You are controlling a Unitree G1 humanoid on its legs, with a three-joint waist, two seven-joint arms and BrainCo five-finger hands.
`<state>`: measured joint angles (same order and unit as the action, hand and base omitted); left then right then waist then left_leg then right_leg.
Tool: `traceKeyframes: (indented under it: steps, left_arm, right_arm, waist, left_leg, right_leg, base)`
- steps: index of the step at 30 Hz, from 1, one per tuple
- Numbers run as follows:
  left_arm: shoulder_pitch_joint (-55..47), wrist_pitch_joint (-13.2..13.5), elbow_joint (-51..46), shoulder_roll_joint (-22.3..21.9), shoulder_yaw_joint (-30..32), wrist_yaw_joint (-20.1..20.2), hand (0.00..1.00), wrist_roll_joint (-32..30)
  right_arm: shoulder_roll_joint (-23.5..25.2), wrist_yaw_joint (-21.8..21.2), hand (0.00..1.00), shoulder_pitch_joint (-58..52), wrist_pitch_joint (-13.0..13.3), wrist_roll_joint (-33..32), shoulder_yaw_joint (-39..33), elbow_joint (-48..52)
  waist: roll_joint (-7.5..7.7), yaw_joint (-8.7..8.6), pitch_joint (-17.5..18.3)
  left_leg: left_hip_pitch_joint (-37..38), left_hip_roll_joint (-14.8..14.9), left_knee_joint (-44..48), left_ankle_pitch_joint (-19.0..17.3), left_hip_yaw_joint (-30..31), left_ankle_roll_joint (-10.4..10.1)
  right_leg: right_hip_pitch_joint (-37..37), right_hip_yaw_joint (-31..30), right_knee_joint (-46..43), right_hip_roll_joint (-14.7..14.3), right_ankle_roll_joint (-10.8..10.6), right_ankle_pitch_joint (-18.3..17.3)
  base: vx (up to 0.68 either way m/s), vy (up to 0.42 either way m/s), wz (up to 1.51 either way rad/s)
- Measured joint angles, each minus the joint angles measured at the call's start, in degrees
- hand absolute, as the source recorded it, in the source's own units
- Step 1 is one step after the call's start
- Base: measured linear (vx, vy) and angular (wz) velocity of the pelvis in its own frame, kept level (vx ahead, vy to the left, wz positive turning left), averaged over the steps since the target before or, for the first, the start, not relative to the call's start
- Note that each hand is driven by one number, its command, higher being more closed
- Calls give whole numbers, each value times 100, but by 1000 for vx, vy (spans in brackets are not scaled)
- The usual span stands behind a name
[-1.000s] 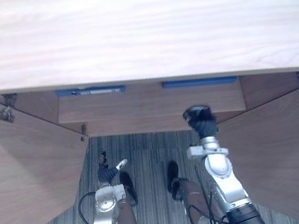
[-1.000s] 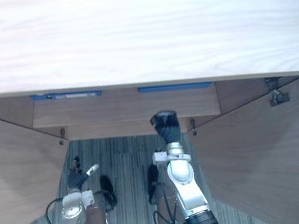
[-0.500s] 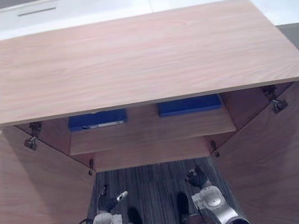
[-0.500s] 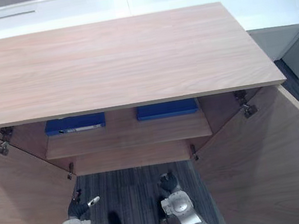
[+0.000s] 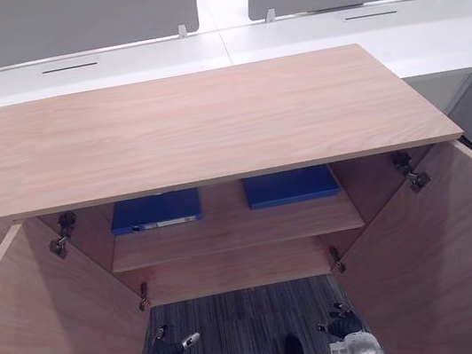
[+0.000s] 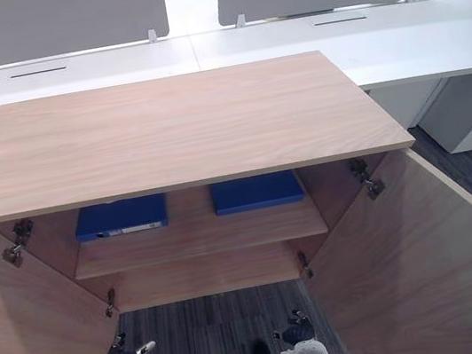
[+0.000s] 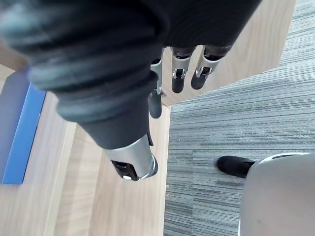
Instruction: Walk over to the cabinet, pick up the folder, carry it to the office cabinet, place the folder inside the office cabinet, then close the office cabinet door
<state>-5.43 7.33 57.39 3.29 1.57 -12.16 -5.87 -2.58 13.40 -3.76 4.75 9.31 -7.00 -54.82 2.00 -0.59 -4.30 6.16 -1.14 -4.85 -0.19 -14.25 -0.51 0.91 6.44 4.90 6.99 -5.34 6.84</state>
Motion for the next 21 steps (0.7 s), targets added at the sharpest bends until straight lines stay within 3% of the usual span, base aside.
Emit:
traceKeyframes:
  steps: [10,16,21]
  left_arm:
    - [-38,-107,35,4,73,12,0,-84]
    - [-91,-153,58,12,57,32,0,-229]
    - [-101,-172,58,5,-5,35,0,-328]
  right_arm:
    - [-29,110,0,-136,-2,-677,-892,48]
    - [-34,242,0,-624,33,-1374,-1774,1485]
    - [-3,607,0,-822,282,-1929,-2470,2605]
  waist:
    - [-5,-122,60]
    - [-78,-407,114]
    - [-109,-653,135]
  left_leg:
    - [212,6,2,-272,-726,31]
    - [357,68,243,-630,-1575,-29]
    - [348,213,741,-1026,-2121,4]
  right_leg:
    - [-115,-760,-29,-116,-17,19]
    - [-406,-1576,-139,-330,14,70]
    - [-557,-2152,-182,-521,3,77]
  base:
    - [4,17,-39]
    - [60,20,-73]
    - [61,-23,-68]
